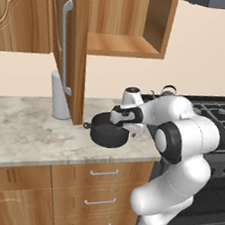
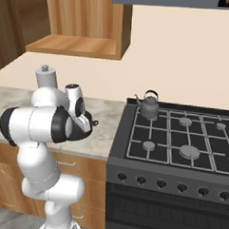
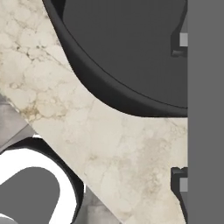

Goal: Pick the kettle from the cabinet and place it on a stove burner. Then pick the pot from the counter and place it on another stove burner. Finally, turn both burners on.

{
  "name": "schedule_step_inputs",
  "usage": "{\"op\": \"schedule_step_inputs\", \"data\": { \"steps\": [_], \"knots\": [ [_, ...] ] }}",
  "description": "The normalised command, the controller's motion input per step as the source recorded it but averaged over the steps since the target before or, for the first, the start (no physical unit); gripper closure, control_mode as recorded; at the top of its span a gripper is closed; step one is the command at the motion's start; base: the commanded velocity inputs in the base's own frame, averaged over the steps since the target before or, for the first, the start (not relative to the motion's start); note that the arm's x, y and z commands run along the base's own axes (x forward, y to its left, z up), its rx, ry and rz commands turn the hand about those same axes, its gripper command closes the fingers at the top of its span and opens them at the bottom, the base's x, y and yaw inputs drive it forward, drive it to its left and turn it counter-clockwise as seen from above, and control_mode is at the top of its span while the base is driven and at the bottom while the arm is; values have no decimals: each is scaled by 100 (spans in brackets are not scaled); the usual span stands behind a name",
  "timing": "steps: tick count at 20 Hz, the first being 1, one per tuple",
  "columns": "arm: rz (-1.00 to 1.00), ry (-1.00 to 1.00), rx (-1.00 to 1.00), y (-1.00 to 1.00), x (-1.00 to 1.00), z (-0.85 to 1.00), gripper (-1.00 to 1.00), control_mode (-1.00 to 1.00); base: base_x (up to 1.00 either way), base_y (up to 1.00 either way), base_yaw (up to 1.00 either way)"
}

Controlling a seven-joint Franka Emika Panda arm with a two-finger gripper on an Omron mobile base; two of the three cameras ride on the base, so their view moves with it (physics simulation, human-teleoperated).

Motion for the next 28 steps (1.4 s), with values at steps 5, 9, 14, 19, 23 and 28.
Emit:
{"op": "schedule_step_inputs", "data": {
  "steps": [5, 9, 14, 19, 23, 28],
  "knots": [
    [-1, 3, 0, 2, 16, -8, -100, -100, 0, 0, 0],
    [0, 1, 0, 0, 10, -8, 100, -100, 0, 0, 0],
    [0, 3, 0, 1, 6, -15, 100, -100, 0, 0, 0],
    [0, 2, 0, 0, 1, -3, 100, -100, 0, 0, 0],
    [-1, 0, 0, 0, 0, 3, 100, -100, 0, 0, 0],
    [-5, 0, 0, 0, -10, 27, 100, -100, 0, 0, 0]
  ]
}}
